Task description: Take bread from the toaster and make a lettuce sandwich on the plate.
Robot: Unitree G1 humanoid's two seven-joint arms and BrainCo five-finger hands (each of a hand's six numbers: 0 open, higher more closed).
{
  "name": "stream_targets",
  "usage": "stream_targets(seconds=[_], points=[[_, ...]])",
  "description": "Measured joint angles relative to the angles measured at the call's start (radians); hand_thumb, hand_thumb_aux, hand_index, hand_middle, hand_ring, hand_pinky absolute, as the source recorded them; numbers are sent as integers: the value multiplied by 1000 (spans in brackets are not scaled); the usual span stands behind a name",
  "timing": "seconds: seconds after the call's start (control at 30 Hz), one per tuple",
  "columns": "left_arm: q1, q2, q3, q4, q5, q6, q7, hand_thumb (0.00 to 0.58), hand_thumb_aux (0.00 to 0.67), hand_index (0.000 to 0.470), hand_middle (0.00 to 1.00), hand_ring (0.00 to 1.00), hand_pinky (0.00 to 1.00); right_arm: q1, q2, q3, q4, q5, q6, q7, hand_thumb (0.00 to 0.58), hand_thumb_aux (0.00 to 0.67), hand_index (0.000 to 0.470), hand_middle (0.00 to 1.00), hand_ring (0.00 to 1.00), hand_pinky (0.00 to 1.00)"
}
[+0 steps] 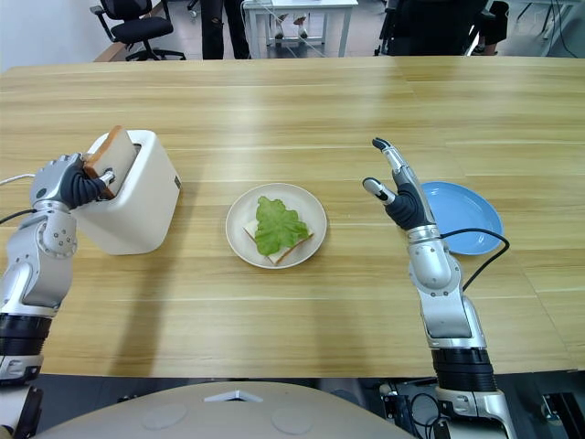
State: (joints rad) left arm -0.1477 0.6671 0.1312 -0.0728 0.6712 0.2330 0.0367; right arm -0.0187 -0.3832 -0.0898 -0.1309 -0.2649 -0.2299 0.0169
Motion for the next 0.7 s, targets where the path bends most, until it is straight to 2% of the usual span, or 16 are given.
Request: stream_targets(seconds=[0.2,0.37,0.53,0.7], points=[[-2,-11,196,-192,-40,-113,171,580,670,460,1000,1000,1000,3,0,0,1,-1,1,0,0,0,0,0,0,0],[-29,-11,319,-260,-132,-197,203,580,670,460,1000,1000,1000,-3,0,3,6,-2,1,0,0,0,0,0,0,0],[-102,-33,294,-312,-213,-245,165,580,670,460,1000,1000,1000,-25,1,8,16,-17,0,0,0,0,0,0,0,0],[-117,-211,111,-318,-314,-240,81,580,670,460,1000,1000,1000,-41,0,5,39,-17,0,0,0,0,0,0,0,0]])
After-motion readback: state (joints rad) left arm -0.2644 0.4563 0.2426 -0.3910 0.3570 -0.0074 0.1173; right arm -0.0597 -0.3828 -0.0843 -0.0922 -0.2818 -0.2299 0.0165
